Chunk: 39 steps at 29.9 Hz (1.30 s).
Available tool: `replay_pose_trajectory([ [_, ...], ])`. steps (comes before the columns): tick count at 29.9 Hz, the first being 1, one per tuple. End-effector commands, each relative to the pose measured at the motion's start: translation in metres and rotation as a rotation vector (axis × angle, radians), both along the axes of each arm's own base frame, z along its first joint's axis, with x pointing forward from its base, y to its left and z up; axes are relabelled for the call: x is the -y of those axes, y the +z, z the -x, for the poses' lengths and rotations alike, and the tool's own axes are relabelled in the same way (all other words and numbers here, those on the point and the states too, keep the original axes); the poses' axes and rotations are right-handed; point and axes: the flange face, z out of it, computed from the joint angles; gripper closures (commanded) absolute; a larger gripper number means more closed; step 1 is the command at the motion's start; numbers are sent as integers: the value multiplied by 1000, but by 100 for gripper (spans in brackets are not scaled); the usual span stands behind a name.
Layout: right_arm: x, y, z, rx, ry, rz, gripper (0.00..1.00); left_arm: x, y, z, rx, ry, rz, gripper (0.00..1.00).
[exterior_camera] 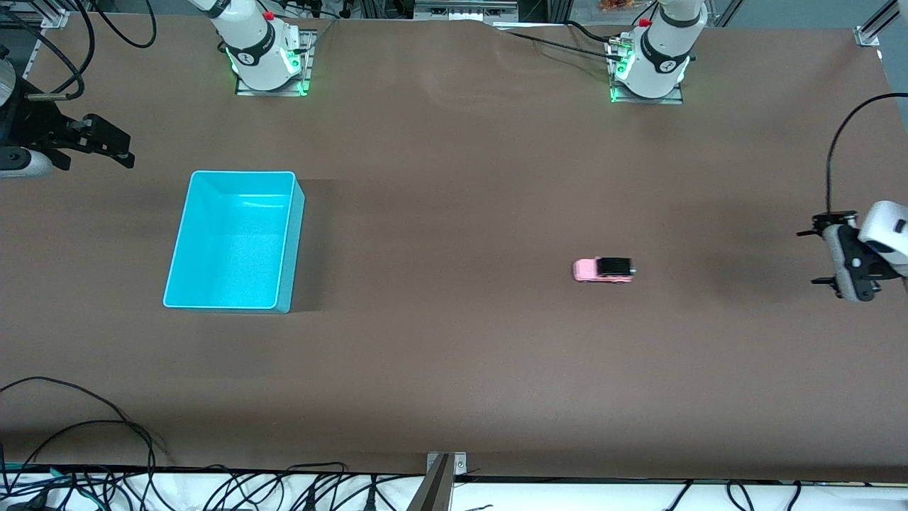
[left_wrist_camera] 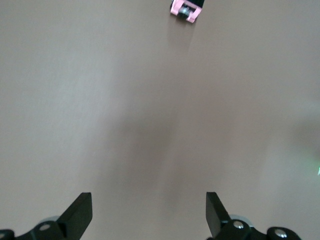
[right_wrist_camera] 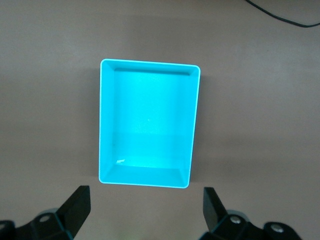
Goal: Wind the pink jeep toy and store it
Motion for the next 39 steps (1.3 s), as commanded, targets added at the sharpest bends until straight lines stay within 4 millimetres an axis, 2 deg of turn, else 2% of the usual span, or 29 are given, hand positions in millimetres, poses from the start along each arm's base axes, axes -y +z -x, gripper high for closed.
replay_pose_trajectory([
  [1,-2,5,-1,2,-4,2,0,54,13,-3,-30,57,-55,0],
  [9,-2,5,-1,2,-4,2,0,122,19,-4,-59,88,-82,0],
  [19,-2,5,-1,2,-4,2,0,208,22,-1,-67,260,-150,0],
  [24,-2,5,-1,2,-4,2,0,241,24,2,-67,352,-185,0],
  [27,-2,5,-1,2,-4,2,0,258,34,-1,-42,386,-192,0],
  [31,-2,5,0,1,-4,2,0,259,38,-4,-30,406,-192,0],
  [36,-2,4,-1,0,18,3,0,250,45,-7,-17,422,-187,0],
  [39,-3,4,-1,0,19,5,0,247,62,-11,16,434,-176,0],
])
